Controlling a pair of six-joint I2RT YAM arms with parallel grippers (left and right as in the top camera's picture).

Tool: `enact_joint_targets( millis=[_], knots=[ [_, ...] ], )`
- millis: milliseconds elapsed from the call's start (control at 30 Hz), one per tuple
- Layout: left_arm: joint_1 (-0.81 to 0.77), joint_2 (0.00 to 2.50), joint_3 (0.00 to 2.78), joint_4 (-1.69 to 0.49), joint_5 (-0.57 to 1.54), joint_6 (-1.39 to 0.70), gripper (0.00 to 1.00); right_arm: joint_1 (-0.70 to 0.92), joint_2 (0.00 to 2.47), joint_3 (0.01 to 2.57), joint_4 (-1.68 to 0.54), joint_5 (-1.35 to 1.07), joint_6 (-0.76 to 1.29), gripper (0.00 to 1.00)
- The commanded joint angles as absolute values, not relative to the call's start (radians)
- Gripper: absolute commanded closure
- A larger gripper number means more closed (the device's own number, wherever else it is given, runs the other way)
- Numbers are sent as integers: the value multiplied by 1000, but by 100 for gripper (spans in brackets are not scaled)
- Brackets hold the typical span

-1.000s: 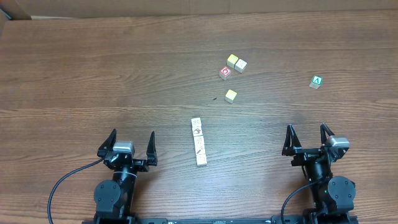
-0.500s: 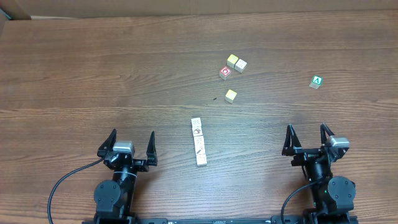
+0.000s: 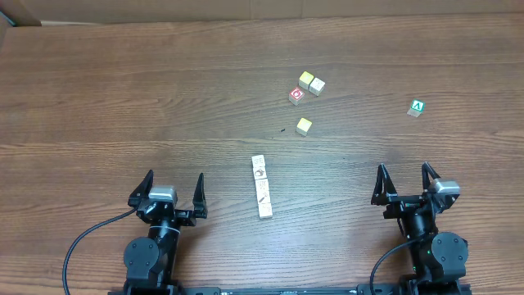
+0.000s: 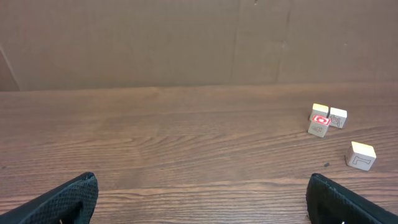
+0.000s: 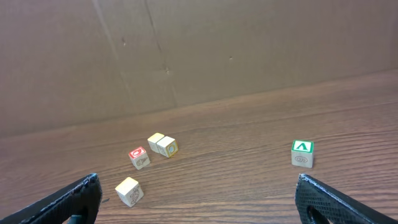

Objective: Flip 5 blocks

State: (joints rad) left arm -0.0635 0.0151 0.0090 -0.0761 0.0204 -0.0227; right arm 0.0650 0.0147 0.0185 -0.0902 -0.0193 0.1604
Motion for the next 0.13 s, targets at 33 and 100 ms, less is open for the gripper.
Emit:
enact_joint_targets(
  millis=[33,100],
  knots=[
    [-57,4,5,-78,11,-7,0,59,3,8,-84,-20,149,0],
    [-57,4,5,-78,11,-6,1,59,3,8,-84,-20,149,0]
  ],
)
